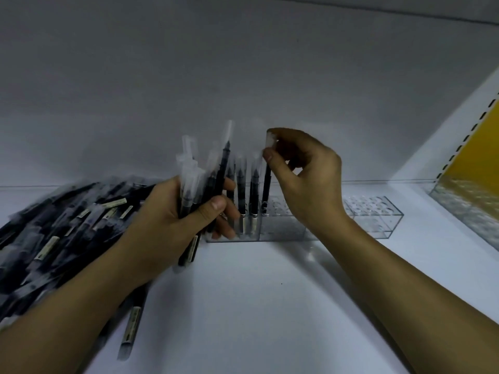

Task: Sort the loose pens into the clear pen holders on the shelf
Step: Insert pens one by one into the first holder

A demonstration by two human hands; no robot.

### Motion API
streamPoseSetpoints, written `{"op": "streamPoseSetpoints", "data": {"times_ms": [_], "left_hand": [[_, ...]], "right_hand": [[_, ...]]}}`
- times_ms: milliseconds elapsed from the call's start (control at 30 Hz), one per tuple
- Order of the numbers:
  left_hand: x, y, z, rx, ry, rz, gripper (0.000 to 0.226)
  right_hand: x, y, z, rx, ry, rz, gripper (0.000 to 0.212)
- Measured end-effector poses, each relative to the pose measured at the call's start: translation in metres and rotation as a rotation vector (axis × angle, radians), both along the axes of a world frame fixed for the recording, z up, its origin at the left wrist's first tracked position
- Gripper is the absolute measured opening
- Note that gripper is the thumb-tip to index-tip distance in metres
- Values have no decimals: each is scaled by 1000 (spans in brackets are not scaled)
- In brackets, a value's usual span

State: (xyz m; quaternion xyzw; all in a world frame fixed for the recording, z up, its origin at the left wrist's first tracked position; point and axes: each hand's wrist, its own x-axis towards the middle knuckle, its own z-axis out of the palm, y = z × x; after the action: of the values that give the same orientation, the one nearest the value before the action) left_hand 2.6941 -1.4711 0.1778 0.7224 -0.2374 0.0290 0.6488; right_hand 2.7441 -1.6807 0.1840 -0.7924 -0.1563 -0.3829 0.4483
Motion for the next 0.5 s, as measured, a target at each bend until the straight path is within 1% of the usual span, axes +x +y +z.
{"op": "streamPoseSetpoints", "data": {"times_ms": [100,167,233,300,367,400,433,500], "left_hand": [[-2,-2,1,68,-21,12,25],[-3,-4,1,108,-33,16,25],[-4,-5,1,127,-29,15,26],[-4,-5,2,117,-14,6,27],[-4,-3,2,117,-14,-4,27],[-4,-3,2,120,-14,-10,27],[-4,-2,1,121,-8,-16,28],[-4,-2,1,115,7,-30,28]], "right_hand": [[-1,-2,0,10,67,6,25],[-1,-2,-2,-36,103,24,25],[-2,-2,-4,-79,108,21,26],[-5,-1,-3,-82,99,-1,30],[-11,-1,0,-35,61,-21,32],[-15,-1,2,6,42,-9,30],[-19,-1,5,53,32,32,26],[-27,0,9,126,53,187,20]]}}
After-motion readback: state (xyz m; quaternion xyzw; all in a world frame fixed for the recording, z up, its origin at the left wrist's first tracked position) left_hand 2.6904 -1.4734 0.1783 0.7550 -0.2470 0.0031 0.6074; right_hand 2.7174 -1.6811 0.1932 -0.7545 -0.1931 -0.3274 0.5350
